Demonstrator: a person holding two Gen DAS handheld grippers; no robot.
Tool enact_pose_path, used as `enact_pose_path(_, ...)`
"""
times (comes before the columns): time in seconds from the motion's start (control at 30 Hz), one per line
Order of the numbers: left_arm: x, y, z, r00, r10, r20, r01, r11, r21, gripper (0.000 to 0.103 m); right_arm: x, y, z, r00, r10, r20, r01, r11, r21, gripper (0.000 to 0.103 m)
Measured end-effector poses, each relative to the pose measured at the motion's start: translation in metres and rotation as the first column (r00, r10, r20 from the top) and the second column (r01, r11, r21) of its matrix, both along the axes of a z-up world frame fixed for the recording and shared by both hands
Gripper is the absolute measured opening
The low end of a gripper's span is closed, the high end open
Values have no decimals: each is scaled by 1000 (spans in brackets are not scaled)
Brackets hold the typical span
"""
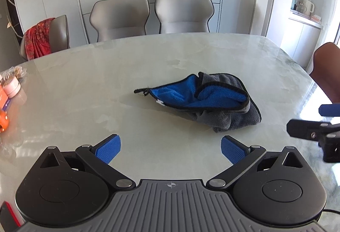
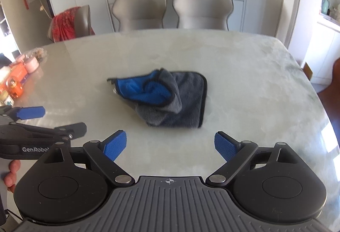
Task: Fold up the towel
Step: 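Grasp a towel corner with the right gripper while the left gripper grasps another corner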
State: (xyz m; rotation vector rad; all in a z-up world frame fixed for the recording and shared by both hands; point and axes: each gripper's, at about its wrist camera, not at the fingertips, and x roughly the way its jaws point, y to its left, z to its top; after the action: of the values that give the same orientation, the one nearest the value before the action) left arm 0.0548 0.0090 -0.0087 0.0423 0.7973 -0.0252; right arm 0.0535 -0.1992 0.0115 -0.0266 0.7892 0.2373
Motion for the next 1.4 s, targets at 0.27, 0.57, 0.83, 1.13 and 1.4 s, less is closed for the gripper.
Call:
enact_pose_path(0.27,30,14,-1,991,-111,75,107,993,57,103,49,12,13,993,102,59,-99,994,-54,84)
enact_pose_path(0.57,75,26,-30,902,-411,132,378,899,220,103,112,42,-8,958,286,14,-283,955,-91,48)
enact_pose_path(0.83,117,36,-64,792,-603,95,553,775,308,103,149,53,-37,924,377,-65,-382,915,-129,43)
enact_pose_path(1.13,146,37,-101,695,-719,-1,673,651,351,96,178,66,-66,896,424,-130,-440,886,-145,43)
enact_pose_path(1.4,154,39,-118,640,-765,-63,738,591,325,96,192,77,-84,869,469,-156,-489,862,-132,10)
